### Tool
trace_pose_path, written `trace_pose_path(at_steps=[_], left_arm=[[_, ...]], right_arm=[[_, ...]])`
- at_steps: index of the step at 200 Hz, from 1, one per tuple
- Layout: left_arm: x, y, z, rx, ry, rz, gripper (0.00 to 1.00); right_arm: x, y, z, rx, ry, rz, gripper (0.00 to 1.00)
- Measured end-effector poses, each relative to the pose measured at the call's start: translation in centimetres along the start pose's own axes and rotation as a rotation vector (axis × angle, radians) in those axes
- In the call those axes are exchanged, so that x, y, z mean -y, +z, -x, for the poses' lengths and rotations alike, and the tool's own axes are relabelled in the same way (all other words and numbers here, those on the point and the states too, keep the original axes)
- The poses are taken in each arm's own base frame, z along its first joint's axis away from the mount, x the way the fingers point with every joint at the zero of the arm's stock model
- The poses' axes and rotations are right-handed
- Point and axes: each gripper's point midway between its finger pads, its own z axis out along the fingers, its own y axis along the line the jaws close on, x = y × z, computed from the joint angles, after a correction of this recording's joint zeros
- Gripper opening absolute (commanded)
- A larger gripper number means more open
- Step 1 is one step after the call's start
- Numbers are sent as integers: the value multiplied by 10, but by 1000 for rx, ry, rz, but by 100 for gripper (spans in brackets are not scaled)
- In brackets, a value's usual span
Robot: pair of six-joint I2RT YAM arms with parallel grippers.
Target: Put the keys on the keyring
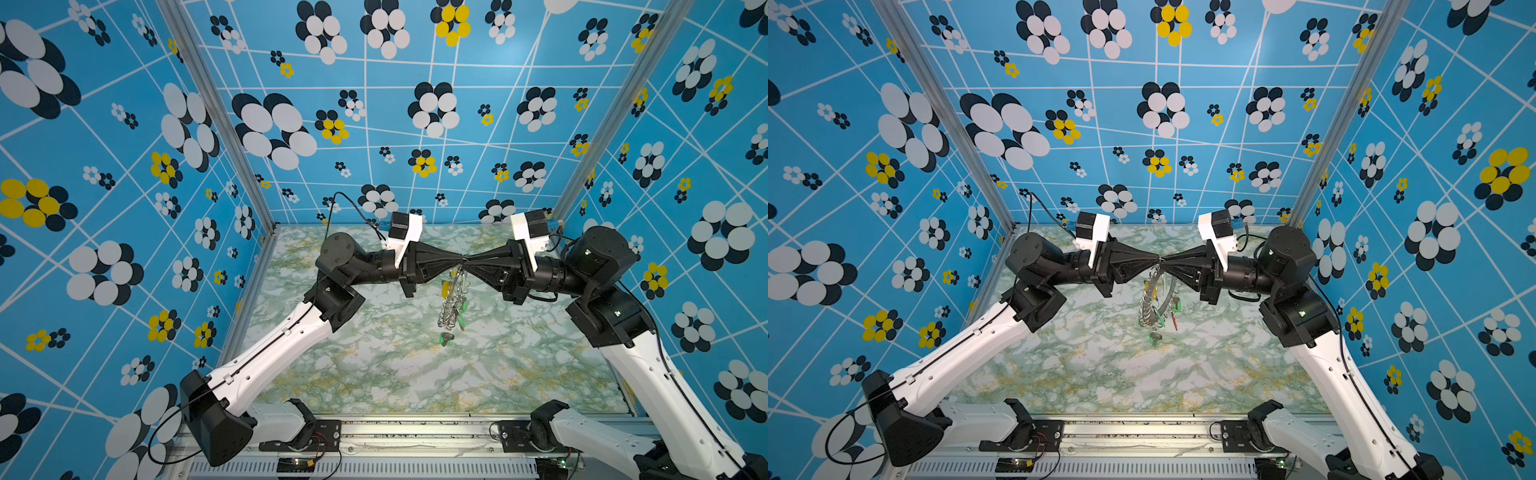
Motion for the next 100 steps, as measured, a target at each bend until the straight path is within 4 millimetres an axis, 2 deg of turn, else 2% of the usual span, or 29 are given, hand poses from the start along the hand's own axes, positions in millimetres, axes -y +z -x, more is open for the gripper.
trace_pose_path(at_steps=[47,72,100], left_arm=[[0,0,0,0,-2,1,0],[0,0,0,-1,-3,1,0],[0,0,-1,-5,-6,-2,0]], right_arm=[[0,0,-1,-2,-7,0,9],[1,0,-2,-7,-14,-3,14],[1,0,-4,-14,-17,-8,15]])
